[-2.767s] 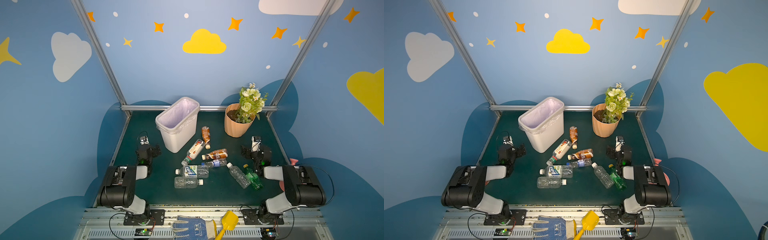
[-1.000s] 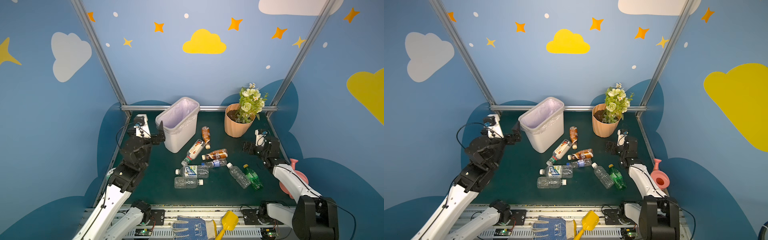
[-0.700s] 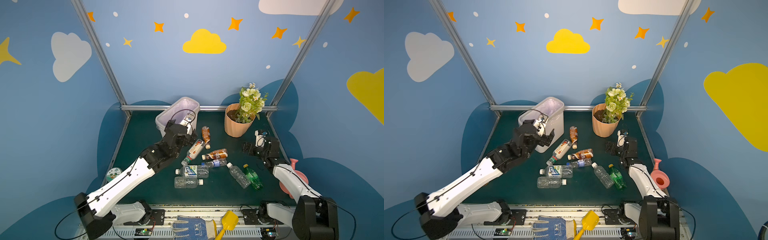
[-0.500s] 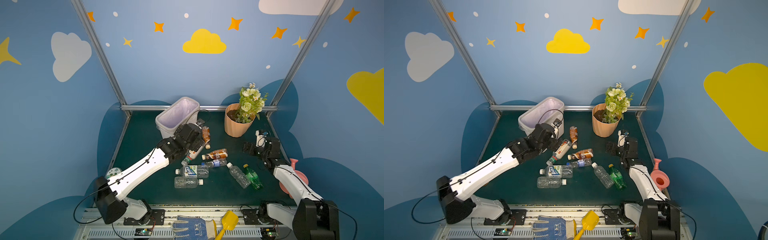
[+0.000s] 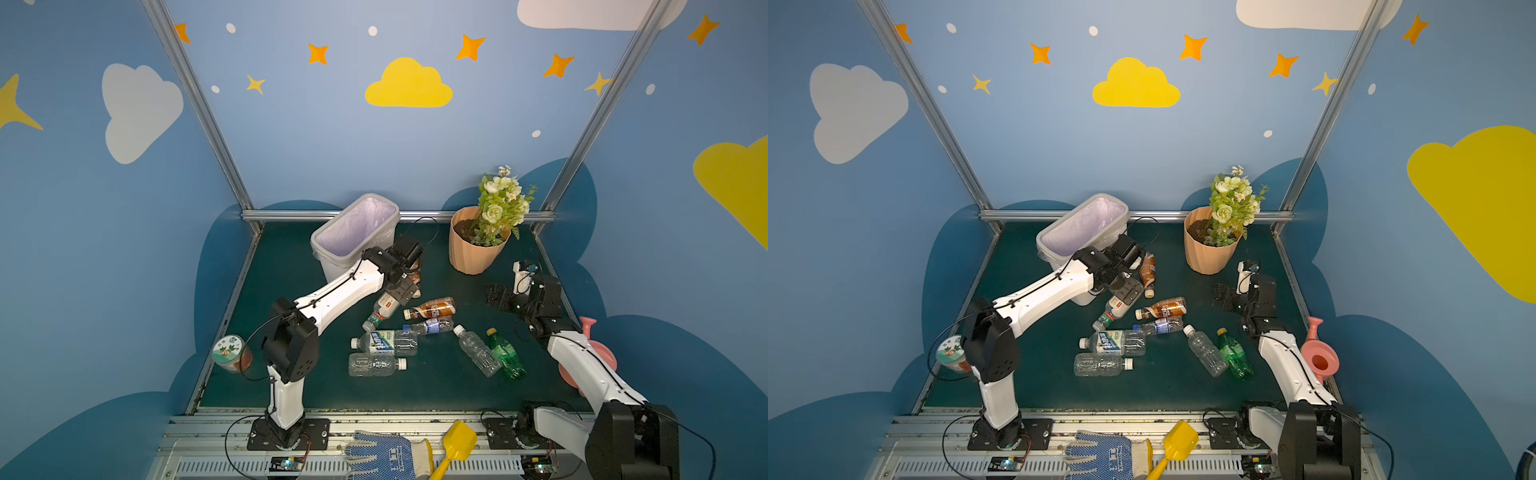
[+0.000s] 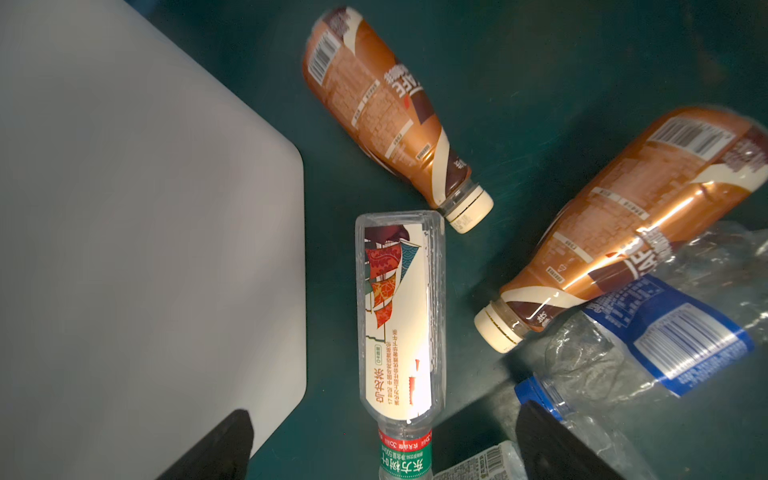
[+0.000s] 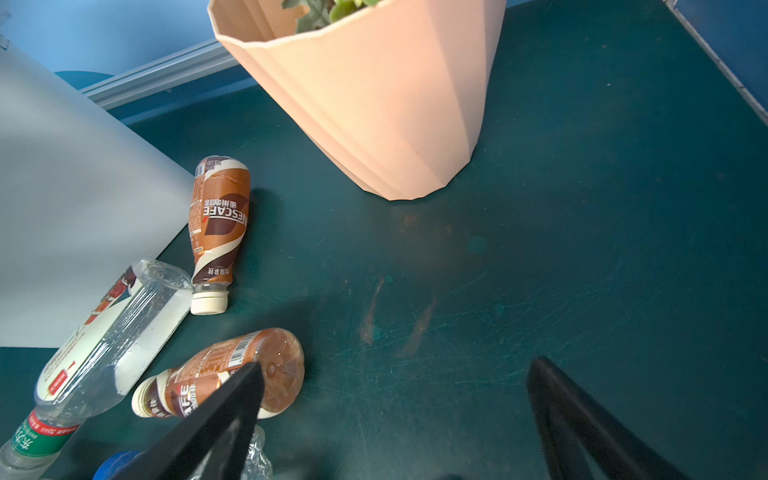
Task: Throw the plastic bottles in the bin
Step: 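Reach the left gripper over the clear bottle with red label near the bin, then close the left gripper on the clear red-labelled bottle and lift it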
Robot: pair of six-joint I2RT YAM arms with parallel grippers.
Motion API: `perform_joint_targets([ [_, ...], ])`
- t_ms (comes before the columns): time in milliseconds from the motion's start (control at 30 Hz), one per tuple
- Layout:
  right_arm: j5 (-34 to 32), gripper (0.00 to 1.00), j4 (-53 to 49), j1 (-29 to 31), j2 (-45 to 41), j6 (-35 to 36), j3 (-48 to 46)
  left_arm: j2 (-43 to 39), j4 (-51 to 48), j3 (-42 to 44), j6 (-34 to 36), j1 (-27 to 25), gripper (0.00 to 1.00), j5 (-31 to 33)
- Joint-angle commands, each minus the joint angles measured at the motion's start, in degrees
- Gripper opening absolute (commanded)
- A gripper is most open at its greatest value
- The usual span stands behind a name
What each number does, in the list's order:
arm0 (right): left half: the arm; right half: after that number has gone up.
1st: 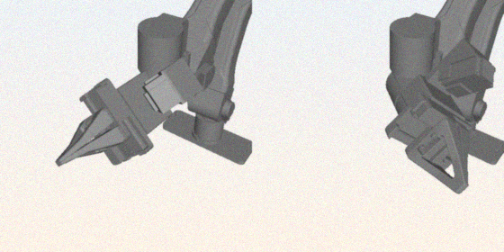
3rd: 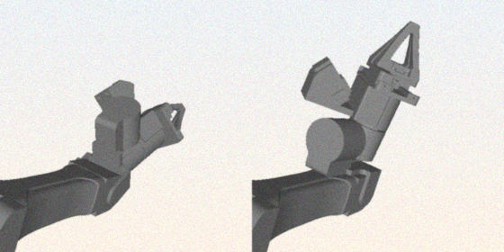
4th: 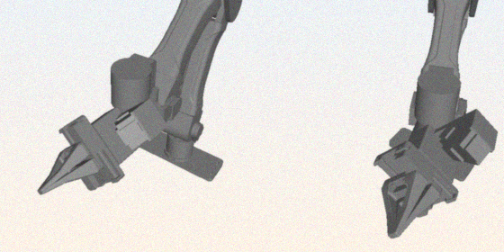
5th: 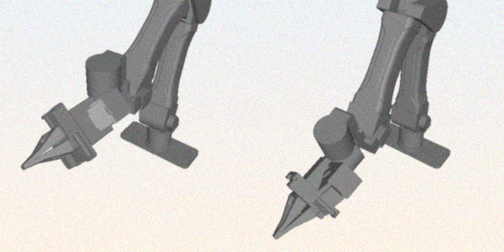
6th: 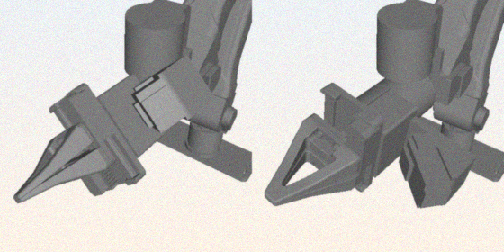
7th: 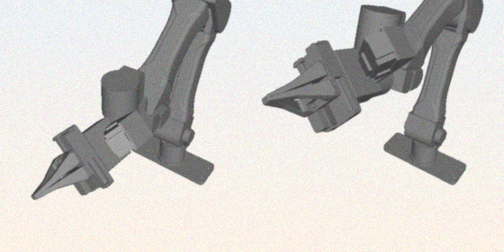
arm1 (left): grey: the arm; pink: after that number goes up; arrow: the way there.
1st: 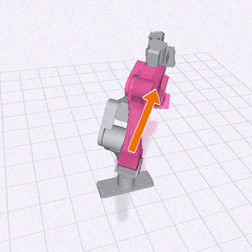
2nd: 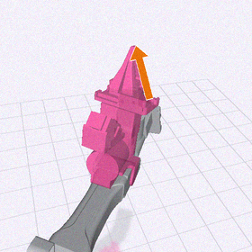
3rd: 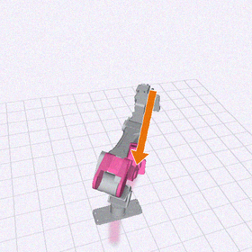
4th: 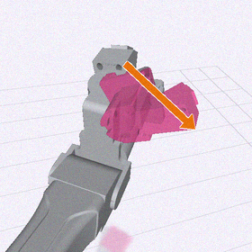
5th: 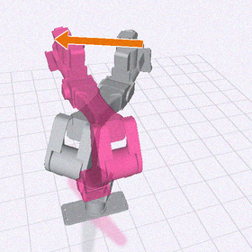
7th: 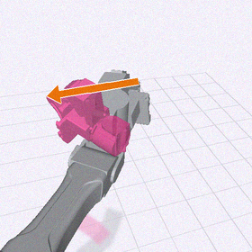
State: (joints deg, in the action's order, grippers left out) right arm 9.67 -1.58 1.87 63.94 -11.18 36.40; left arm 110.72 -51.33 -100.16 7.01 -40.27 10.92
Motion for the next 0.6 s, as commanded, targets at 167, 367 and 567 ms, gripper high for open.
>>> perform_joint_targets([
  [167, -1.8, 0.97, -1.1, 0.2, -1.1, -0.3, -0.7, 9.8, -10.9, -8.5, -1.3, 2.8, 0.93, -6.3],
  [367, -1.9, 0.97, -0.8, 0.2, -0.1, -0.6, -0.5, 13.2, -10.8, -9.3, -1.1, 3.7, 0.91, -8.1],
  [567, -1.8, 0.97, -0.6, 0.2, 0.6, -0.8, -0.2, 16.4, -11.2, -10.1, -0.6, 4.3, 0.88, -8.9],
])
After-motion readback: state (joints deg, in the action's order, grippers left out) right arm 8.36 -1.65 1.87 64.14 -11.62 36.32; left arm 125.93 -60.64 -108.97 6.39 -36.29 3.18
